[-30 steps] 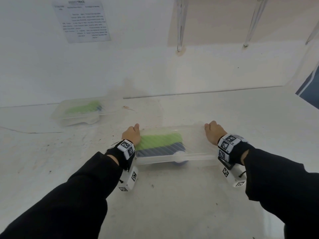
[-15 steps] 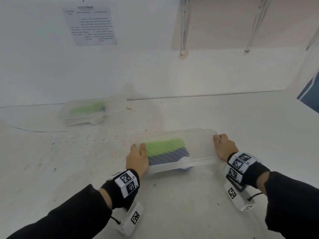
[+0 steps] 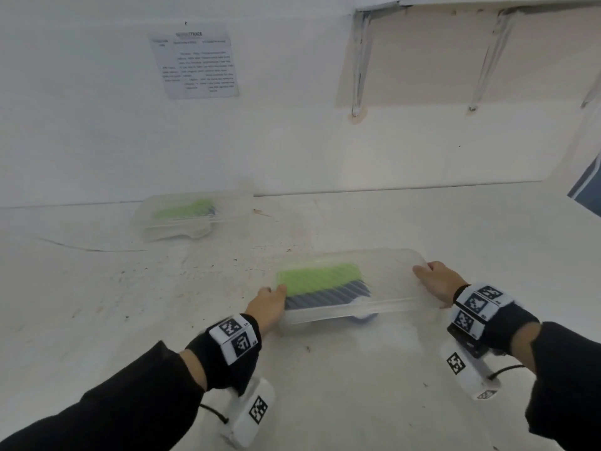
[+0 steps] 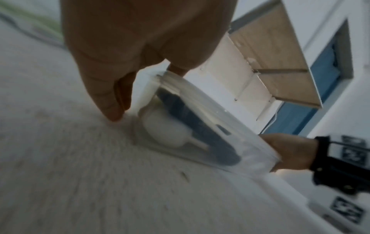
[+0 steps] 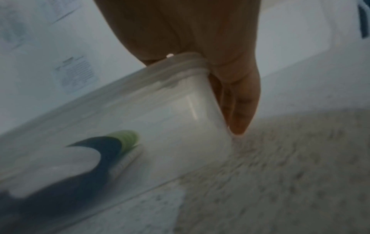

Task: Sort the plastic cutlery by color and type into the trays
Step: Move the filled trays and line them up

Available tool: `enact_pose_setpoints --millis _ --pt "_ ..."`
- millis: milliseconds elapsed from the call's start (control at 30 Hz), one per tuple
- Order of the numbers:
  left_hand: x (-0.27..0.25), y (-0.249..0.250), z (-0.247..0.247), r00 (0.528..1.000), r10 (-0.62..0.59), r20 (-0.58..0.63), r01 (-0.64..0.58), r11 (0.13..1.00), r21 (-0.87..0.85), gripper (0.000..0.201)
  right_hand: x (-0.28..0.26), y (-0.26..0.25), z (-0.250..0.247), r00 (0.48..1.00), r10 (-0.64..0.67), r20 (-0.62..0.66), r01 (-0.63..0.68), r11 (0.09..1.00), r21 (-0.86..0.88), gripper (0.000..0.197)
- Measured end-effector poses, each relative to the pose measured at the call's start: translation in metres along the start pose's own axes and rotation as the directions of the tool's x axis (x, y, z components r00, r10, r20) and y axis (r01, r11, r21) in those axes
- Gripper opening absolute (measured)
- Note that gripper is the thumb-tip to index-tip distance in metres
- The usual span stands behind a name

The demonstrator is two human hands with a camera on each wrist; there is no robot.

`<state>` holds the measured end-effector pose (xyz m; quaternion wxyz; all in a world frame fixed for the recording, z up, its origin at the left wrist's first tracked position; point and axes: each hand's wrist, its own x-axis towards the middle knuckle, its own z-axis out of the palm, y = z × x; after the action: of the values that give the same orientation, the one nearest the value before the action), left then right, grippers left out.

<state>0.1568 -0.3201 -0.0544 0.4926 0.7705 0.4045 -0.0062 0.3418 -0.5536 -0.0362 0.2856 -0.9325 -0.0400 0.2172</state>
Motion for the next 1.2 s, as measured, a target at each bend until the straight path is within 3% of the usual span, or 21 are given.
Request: enact_pose_setpoints --millis 167,400,533,667,733,867,967,1200 --pt "0.014 0.003 0.001 0.996 0.063 -0.059 -0.071 0.985 -0.154 0.042 0.003 -0.017 -0.001 0.995 -0.076 -0.061 0.078 0.996 0.033 0.04" --pt "0.1 0.053 -0.027 0.936 0.199 -0.29 -0.245 0.96 -0.134 0.029 0.07 -0.084 -0.012 0.976 -0.144 -0.166 0.168 0.976 0.137 0.036" --pt "0.155 0.086 -0.035 0.936 0.181 -0.301 -0.225 0.967 -0.118 0.041 0.116 -0.114 -0.013 0.972 -0.143 -0.185 0.17 0.976 0.138 0.038" --pt "0.205 0.1 -0.032 0.935 0.191 -0.299 -0.226 0.97 -0.089 0.036 0.16 -0.127 -0.009 0.971 -0.139 -0.195 0.17 0.974 0.149 0.039" --pt "0.221 0.101 -0.031 0.938 0.165 -0.306 -0.206 0.972 -0.108 0.023 0.177 -0.131 -0.006 0.973 -0.127 -0.191 0.157 0.975 0.154 0.038" --pt "0.238 0.104 -0.03 0.939 0.152 -0.308 -0.193 0.975 -0.108 0.025 0.198 -0.141 -0.004 0.979 -0.119 -0.168 0.145 0.977 0.157 0.04" --pt "0.237 0.105 -0.029 0.94 0.175 -0.293 -0.198 0.979 -0.05 0.046 0.204 -0.143 -0.001 0.975 -0.127 -0.18 0.154 0.977 0.146 0.041" --pt "0.227 0.102 -0.022 0.932 0.179 -0.316 -0.189 0.982 -0.002 0.046 0.199 -0.136 0.009 0.965 -0.154 -0.212 0.182 0.976 0.118 0.041"
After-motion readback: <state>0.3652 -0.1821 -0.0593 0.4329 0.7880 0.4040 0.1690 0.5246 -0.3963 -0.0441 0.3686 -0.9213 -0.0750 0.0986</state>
